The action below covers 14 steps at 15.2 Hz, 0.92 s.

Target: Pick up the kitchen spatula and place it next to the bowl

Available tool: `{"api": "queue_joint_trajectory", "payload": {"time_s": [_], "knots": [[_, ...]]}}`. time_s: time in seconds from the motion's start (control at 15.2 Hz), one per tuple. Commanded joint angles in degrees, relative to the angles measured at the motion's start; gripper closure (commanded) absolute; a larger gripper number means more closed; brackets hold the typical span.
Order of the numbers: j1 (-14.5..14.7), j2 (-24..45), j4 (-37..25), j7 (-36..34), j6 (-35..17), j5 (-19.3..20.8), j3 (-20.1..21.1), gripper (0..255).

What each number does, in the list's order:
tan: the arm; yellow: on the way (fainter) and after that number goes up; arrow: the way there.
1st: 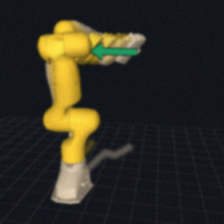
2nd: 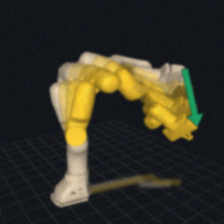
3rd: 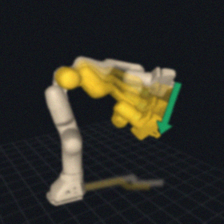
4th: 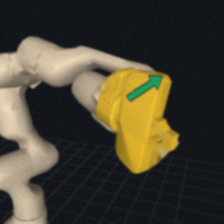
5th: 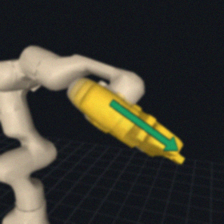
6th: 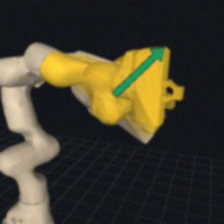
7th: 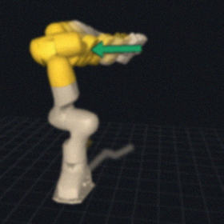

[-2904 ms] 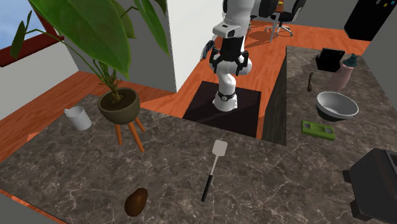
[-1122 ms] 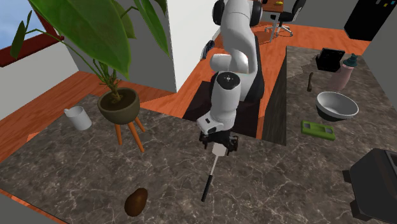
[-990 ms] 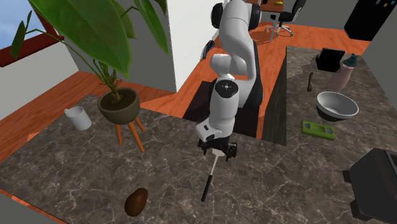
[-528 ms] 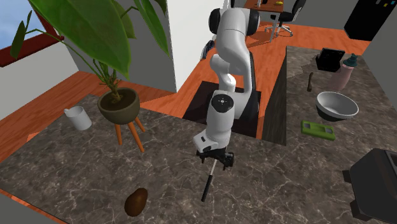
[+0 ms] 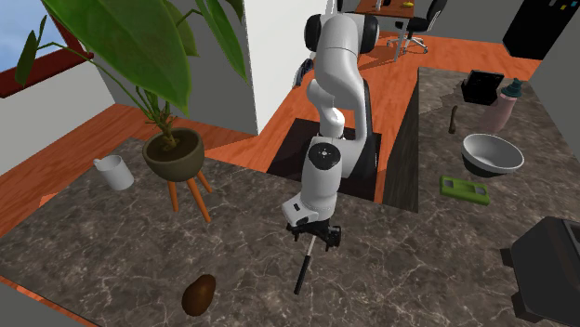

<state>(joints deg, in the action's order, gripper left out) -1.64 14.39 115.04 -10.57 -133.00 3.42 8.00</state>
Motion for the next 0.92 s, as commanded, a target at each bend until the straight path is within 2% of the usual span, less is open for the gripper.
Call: {"api": "queue_joint_trajectory", "payload": {"time_s": [0.0,0.07,0.66,0.86], "knots": [[0.0,0.0,0.0,0.0,0.0,0.0,0.0,0],[0.0,0.0,0.0,0.0,0.0,0.0,0.0,255],[0.0,0.0,0.0,0.0,0.0,0.0,0.0,255],[-0.07,-1.23,-0.81,0.21,2.02,-0.29,0.09,255]]}}
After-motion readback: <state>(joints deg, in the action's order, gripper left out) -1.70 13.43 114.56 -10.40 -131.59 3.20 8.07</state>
